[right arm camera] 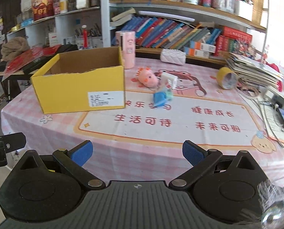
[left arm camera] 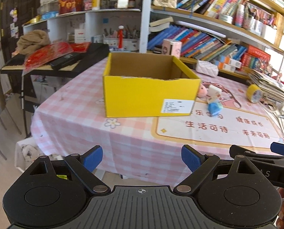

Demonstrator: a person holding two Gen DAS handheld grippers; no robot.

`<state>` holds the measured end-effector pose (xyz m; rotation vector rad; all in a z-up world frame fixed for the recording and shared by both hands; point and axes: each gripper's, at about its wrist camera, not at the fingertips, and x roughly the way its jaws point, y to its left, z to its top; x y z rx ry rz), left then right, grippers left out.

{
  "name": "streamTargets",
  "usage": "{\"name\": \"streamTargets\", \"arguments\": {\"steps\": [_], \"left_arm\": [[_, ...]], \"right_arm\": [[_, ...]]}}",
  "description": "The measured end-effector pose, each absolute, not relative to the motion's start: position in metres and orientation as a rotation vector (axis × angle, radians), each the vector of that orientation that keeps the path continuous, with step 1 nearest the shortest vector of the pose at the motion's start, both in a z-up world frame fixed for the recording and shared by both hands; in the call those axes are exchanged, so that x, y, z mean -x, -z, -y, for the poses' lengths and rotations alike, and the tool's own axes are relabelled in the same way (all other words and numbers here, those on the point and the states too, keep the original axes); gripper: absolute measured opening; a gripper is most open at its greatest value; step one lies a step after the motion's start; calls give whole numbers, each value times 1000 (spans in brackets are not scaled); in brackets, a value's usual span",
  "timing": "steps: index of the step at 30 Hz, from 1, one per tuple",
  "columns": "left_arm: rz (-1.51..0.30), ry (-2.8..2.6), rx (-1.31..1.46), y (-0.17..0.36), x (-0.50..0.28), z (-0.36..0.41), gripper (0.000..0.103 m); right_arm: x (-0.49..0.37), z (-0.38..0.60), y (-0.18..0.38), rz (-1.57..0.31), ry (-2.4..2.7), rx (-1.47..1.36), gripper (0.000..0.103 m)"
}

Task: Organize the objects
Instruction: 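Raise both open grippers out of the yellow box, then move both grippers toward the small pink pig and blue toy on the mat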

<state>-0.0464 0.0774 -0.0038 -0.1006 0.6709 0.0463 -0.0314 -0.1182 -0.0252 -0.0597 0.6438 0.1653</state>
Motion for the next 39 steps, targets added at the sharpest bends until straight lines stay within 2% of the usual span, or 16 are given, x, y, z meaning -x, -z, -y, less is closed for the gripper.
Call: {"name": "streamTargets", "arguments": {"steps": [21,39], "left_arm": [[-649,92,71,-1,21,-39,92],[-670,86,59,2,-33,-8,92]], "right_arm": [[28,158,18,-638,-6,44,103],[-30,179,23,-657,-19,38,103]]}}
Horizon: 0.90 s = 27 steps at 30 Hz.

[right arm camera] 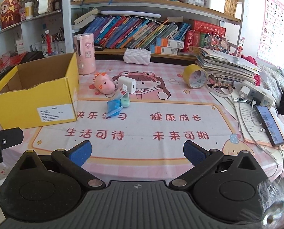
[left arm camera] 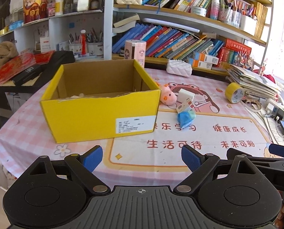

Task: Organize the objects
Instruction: 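Move both grippers toward the small pink pig and blue toy on the mat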

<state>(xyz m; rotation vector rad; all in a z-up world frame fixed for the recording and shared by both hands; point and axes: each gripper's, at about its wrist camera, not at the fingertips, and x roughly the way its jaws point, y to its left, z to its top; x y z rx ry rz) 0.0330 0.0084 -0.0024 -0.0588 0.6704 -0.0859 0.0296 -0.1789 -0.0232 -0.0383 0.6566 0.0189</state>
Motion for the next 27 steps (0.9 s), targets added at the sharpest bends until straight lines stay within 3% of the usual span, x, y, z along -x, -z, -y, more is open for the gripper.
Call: {"name": "streamTargets", "arguments": {"steps": [27], "left_arm": [[-715,91,46,14,-124,99,89]], "right_arm": [[-141,279,26,-699,-18,43,103]]}}
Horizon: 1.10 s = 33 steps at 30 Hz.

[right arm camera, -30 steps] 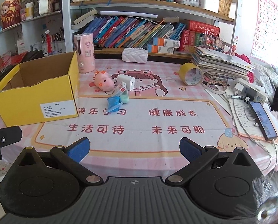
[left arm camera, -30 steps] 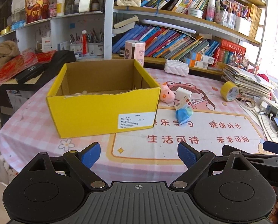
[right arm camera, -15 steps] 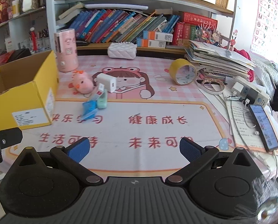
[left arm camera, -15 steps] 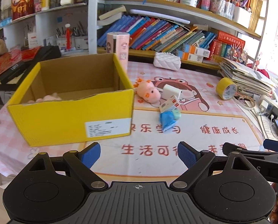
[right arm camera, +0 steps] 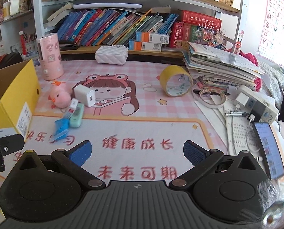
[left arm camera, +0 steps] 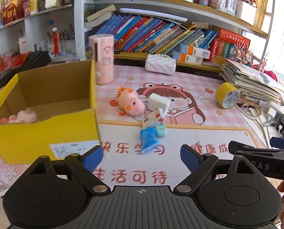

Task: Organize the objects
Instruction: 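Move both grippers toward the small pink pig and blue toy on the mat, then lower the left gripper onto the blue soft toy and close it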

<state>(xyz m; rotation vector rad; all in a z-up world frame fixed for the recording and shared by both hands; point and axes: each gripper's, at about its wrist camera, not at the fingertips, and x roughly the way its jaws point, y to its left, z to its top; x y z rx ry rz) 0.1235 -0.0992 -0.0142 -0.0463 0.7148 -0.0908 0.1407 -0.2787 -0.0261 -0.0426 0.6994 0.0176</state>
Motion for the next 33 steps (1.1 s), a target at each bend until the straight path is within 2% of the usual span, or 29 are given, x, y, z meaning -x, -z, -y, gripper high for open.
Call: {"name": "streamTargets", "arguments": {"steps": [4,6,11,12,16,33], "left_arm": [[-725,74,42,17,-136,114,82],[-737,63,36,19,-143,120,74],[-772,37,46,30,-164,129,68],[-777,34,46,33,-169,130,61],[-806,11,61,43,-186,133,54],[-866,-14,79,63,-219,136,50]], "right_arm": [[-157,293,23,-690,-54,26,102],[-166,298,22,-688,-79,22,101],[-190,305,25,-695,-141,25,98],[-195,306,26,-696,-150,25,97],[-213,313,30,-699,-172,19,97],[-246,322,44,-749,-200,13,97]]}}
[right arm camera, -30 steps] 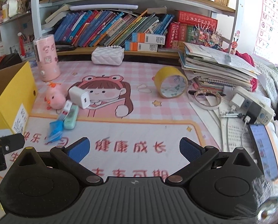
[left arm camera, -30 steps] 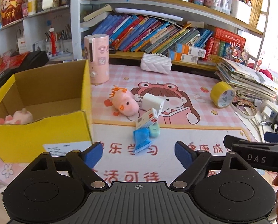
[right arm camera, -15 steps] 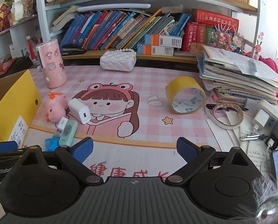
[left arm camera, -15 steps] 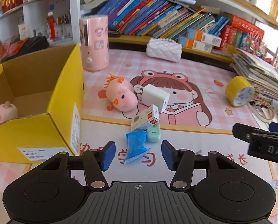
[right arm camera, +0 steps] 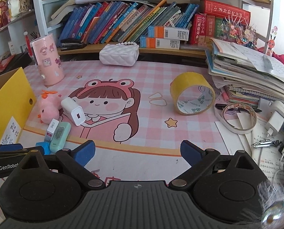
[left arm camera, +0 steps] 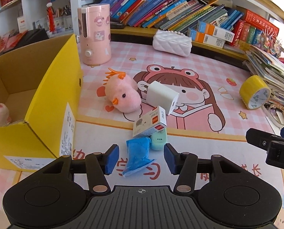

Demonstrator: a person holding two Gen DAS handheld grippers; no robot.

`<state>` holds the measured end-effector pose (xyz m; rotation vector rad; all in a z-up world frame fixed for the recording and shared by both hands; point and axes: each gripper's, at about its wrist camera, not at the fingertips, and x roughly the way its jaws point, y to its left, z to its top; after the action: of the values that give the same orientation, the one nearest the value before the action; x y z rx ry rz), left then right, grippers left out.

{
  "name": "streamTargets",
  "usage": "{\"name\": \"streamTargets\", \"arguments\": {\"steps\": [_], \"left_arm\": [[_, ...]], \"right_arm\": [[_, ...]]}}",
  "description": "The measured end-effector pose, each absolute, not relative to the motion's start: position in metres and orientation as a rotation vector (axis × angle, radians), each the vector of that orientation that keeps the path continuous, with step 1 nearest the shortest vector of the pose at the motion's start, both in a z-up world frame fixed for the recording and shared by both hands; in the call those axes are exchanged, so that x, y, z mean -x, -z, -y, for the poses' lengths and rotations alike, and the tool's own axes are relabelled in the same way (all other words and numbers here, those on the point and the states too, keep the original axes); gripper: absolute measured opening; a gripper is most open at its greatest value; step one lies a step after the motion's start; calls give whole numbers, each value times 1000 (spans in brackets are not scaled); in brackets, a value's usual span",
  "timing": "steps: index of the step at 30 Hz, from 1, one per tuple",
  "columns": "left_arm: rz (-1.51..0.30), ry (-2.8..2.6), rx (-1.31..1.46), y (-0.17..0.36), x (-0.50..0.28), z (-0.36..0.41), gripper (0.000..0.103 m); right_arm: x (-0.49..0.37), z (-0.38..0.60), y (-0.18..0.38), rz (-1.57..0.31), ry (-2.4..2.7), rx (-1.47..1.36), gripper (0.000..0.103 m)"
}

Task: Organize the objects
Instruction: 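Lower the left gripper onto the blue soft toy and close it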

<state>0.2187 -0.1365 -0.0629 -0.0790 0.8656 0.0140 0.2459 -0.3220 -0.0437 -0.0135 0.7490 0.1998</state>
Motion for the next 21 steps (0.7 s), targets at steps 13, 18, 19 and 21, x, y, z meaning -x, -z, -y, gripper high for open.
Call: {"name": "streamTargets", "arguments": {"steps": [13,18,19,21], "left_arm": [[-899,-13,118,77,-233,133,44],[-931,-31,116,87,-241,131,34],[-939,-34,113,89,-242,131,31],[-931,-39,100,90,-242,132,28]], "right_arm": [[-253,319,47,-760,-217,25,97],[-255,320,48,-759,-217,27,97],[-256,321,49,-758,-218,26,97],[-257,322,49,-755,-222,26,97]]}}
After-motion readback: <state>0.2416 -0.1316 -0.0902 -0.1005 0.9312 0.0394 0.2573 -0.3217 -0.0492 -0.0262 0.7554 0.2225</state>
